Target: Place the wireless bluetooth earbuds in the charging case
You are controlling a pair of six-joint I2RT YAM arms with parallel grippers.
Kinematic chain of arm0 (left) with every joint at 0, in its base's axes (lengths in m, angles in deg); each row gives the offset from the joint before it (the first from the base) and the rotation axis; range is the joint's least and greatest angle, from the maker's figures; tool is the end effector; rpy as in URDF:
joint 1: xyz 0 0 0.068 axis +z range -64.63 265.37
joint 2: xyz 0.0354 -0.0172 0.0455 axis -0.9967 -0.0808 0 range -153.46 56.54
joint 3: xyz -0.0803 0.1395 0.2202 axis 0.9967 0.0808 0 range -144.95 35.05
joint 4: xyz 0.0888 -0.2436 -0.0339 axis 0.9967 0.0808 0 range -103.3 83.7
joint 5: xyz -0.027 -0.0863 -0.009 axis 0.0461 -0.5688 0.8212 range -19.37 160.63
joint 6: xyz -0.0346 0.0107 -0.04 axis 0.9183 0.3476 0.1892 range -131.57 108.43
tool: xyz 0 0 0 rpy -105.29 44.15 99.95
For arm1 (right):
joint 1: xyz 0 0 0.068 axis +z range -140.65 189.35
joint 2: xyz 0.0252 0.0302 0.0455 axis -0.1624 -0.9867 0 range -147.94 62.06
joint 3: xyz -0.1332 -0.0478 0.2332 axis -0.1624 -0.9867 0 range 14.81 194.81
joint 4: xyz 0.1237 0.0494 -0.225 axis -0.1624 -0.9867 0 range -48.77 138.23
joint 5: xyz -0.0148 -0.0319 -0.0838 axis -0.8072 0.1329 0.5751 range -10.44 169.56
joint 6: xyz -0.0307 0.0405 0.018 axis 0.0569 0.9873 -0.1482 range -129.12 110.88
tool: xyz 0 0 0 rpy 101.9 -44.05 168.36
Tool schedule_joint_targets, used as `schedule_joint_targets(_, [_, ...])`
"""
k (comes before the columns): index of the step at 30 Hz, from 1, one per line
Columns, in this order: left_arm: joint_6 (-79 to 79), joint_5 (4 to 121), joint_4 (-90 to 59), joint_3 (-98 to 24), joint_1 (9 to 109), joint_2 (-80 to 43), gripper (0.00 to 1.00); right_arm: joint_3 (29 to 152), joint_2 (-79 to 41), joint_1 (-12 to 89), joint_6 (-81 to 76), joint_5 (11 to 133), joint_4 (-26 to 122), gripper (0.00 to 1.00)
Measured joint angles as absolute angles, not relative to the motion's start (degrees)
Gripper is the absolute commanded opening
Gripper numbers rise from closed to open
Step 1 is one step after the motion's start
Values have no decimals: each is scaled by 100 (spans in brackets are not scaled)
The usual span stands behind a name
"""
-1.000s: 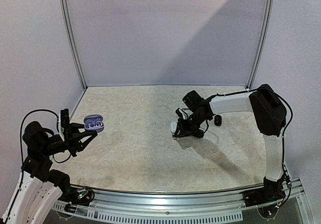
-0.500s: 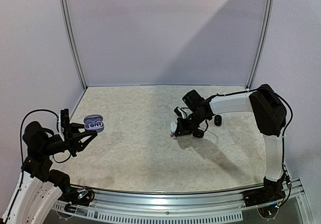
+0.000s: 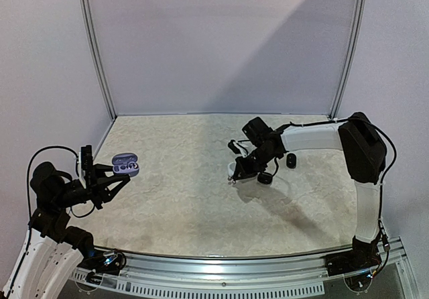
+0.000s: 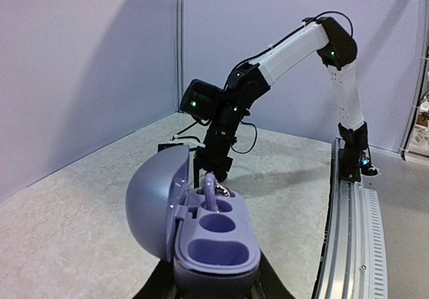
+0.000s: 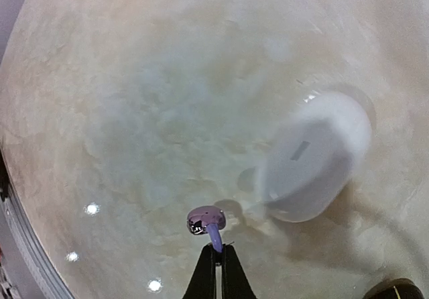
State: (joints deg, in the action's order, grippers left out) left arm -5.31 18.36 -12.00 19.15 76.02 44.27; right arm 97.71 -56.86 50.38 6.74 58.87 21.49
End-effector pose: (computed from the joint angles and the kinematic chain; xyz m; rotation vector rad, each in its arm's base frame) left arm 0.0926 -0.0438 0.2488 0.7752 1.4210 -0.9045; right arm 0.3162 0.2919 0.1535 -0.7293 2.6989 0.7707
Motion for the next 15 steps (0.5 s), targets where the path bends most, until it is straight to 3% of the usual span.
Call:
schedule_joint_targets(11, [-572,1618,-1194,1869,7567,4414,0,10778,-3799,6870,-2039,6467,2479,0])
schedule_joint_targets(15, [-743,1454,-1124,1631,7425,4261,0,11370,-3614,7440,-2825,6482,2698,0])
